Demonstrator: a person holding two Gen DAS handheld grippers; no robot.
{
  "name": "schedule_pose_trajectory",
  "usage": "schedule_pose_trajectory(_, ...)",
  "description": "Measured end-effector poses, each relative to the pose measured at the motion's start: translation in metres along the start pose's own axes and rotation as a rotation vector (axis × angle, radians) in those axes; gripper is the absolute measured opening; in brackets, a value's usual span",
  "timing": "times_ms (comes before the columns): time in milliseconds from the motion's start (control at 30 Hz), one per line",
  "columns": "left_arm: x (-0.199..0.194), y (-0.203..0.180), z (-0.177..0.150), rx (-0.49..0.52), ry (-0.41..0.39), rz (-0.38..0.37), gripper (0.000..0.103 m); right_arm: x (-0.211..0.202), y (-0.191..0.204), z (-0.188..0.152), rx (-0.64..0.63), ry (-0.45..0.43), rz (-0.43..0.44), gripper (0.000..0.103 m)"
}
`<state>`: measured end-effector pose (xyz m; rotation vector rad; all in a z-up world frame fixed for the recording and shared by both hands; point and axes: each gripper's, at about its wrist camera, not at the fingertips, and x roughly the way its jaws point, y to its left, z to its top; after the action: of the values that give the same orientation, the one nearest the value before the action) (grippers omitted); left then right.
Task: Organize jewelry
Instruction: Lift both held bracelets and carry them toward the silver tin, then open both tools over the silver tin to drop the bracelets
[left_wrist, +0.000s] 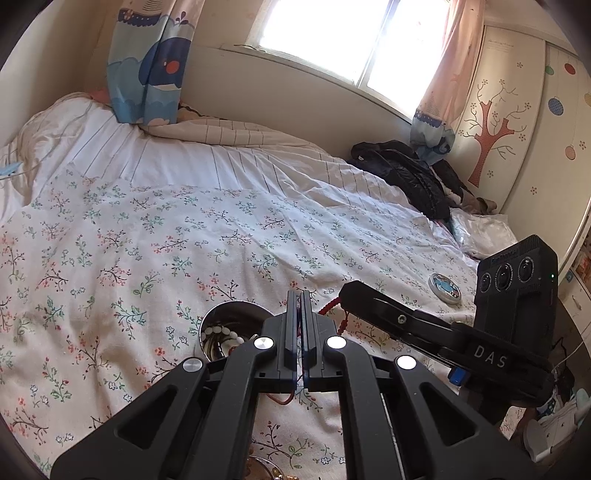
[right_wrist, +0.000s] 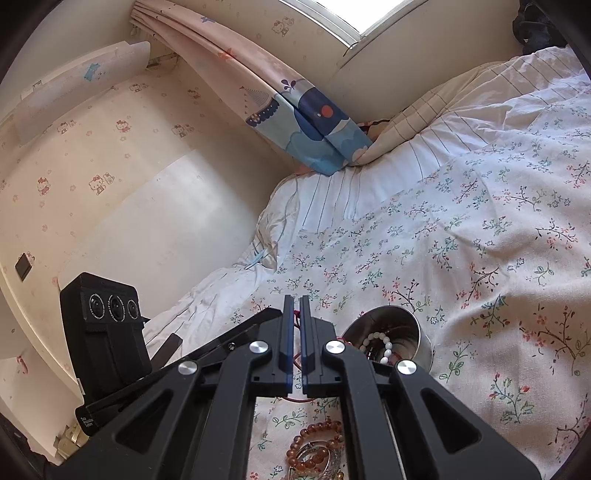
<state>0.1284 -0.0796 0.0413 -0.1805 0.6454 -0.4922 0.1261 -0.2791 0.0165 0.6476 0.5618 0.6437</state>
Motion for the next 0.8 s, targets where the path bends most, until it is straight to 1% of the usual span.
schedule_pose_trajectory(367, 0.010, 0.010, 0.009, -0.029, -0.005, -0.006, 0.002, 0.010, -0.005, 0.005, -0.001, 0.003, -0.017, 0.004)
schedule_pose_trajectory(700, 0.025, 0.012, 0.009, -0.037, 0.018, -0.006, 0.002, 0.019, -0.011, 0.008, 0.003, 0.020, -0.039, 0.004)
schedule_pose_trajectory(800, 0.029, 0.014, 0.008, -0.041, 0.028, -0.006, 0.002, 0.022, -0.011, 0.007, -0.003, 0.029, -0.057, 0.004)
